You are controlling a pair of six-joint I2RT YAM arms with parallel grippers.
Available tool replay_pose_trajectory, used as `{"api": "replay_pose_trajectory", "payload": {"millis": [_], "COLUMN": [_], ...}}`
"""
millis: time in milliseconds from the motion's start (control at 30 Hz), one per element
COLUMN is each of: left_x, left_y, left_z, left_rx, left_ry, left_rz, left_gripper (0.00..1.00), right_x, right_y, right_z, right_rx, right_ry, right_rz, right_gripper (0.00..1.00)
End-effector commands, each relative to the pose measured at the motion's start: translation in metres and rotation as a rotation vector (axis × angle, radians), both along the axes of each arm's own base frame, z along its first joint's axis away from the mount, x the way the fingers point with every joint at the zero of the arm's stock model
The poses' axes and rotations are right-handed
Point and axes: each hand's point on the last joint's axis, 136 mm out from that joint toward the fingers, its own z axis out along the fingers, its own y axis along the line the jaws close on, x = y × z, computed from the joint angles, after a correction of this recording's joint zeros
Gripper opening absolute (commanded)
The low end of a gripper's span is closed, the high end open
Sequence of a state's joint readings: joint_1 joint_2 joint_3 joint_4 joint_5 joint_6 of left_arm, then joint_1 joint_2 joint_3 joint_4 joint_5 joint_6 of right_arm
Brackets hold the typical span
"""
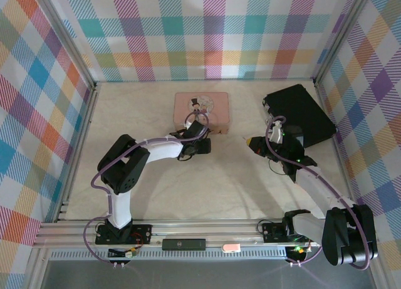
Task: Unlock a padlock with a key
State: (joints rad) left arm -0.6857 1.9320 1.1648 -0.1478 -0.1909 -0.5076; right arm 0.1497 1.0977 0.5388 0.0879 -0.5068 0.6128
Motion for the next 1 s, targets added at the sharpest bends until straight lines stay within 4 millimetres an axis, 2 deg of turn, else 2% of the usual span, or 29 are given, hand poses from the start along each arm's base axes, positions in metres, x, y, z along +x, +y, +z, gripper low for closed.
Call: {"api": "replay_pose_trajectory", "payload": {"millis": [0, 100, 233, 300, 467, 567, 867, 900, 967], "left_x": [0.027, 0.036, 0.043, 0.044, 0.044, 0.044, 0.051, 0.051, 0.05], "left_y": [-0.029, -0.024, -0.032, -0.038, -0.043, -0.04, -0.04, -0.039, -0.04], "left_z": [0.0, 0.004, 0.022, 0.026, 0.01, 0.001, -0.008, -0.009, -0.007], "left_rx": [-0.138, -0.176, -0.23, -0.238, -0.235, -0.224, -0.214, -0.216, -0.237], "left_ry": [-0.049, -0.055, -0.097, -0.108, -0.071, -0.054, -0.05, -0.045, -0.044], "left_rz": [-0.043, -0.042, -0.104, -0.142, -0.166, -0.137, -0.105, -0.102, -0.092], "left_gripper": [0.81, 0.79, 0.76, 0.71, 0.6, 0.53, 0.3, 0.27, 0.13], "right_x": [0.002, 0.001, 0.001, 0.002, 0.006, 0.006, 0.0, -0.001, -0.003], "right_y": [0.0, 0.0, 0.0, 0.0, 0.001, 0.002, 0.005, 0.004, 0.004], "right_z": [0.017, 0.017, 0.015, 0.015, 0.014, 0.012, 0.0, -0.002, -0.005], "right_rx": [0.004, 0.004, 0.0, 0.001, 0.008, 0.027, 0.058, 0.056, 0.056], "right_ry": [-0.063, -0.065, -0.061, -0.057, -0.053, -0.04, -0.005, -0.003, 0.008], "right_rz": [0.013, 0.011, 0.012, 0.011, 0.01, 0.011, 0.016, 0.013, 0.012], "right_gripper": [0.0, 0.0, 0.0, 0.0, 0.0, 0.0, 0.0, 0.0, 0.0]}}
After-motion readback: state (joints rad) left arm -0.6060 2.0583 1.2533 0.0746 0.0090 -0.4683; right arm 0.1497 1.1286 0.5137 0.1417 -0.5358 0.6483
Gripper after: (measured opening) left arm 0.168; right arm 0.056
